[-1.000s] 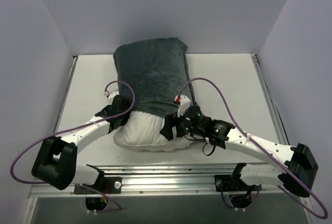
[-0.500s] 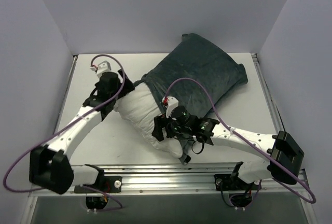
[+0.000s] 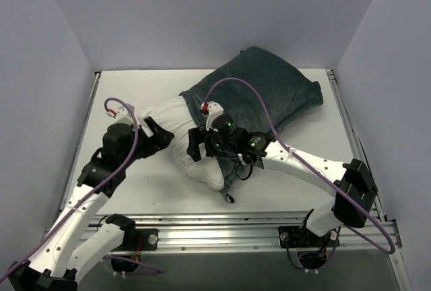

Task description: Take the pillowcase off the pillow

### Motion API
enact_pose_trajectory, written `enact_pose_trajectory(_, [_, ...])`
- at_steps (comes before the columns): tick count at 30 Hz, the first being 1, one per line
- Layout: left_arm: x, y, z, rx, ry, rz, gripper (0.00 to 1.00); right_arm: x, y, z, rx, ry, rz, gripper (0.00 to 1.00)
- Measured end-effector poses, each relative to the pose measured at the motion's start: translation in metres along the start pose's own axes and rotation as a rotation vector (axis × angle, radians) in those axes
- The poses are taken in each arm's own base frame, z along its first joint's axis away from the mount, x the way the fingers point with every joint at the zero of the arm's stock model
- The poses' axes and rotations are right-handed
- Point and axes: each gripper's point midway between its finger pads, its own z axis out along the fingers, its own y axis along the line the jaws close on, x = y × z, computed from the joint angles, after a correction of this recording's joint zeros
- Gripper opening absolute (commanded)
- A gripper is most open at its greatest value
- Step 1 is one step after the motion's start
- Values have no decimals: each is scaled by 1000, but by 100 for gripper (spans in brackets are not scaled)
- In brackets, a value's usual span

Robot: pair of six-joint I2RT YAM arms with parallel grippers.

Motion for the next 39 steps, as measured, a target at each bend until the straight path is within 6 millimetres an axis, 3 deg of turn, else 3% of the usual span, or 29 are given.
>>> enact_pose_trajectory(4, [80,-1,-11,93,220,-53,94,-10,-9,-13,61,-24,-3,95])
enact_pose_trajectory(7, [122,-11,-23,156,325,-75,94,-22,-16,-32,110,-70,-6,96])
enact_pose_trajectory(12, [155,-32,-22,224,406,-102,94,-58,-35,-83,208,-223,12,97])
enact_pose_trajectory(15, [162,-41,-13,231,414,-111,94,-62,-49,-108,258,-280,28,97])
enact_pose_trajectory(18, [168,-45,-2,225,421,-118,94,-47,-60,-115,288,-271,35,97])
enact_pose_trajectory(24, [181,-42,10,182,426,-102,94,16,-83,-99,336,-134,39,94])
enact_pose_trajectory(29, [181,-42,16,168,407,-113,100,51,-82,-87,317,-65,35,91])
enact_pose_trajectory(34, [184,-39,24,145,398,-118,79,63,-67,-72,277,-39,25,91])
enact_pose_trajectory(35, [185,-38,25,139,399,-117,66,65,-64,-69,268,-37,23,90])
enact_pose_trajectory(37, [185,-37,27,132,395,-116,50,67,-58,-64,253,-34,23,90])
enact_pose_trajectory(38, [185,-37,28,128,392,-117,32,68,-56,-62,247,-32,21,90])
enact_pose_trajectory(39, [185,-37,29,127,389,-121,24,68,-54,-61,240,-30,20,90])
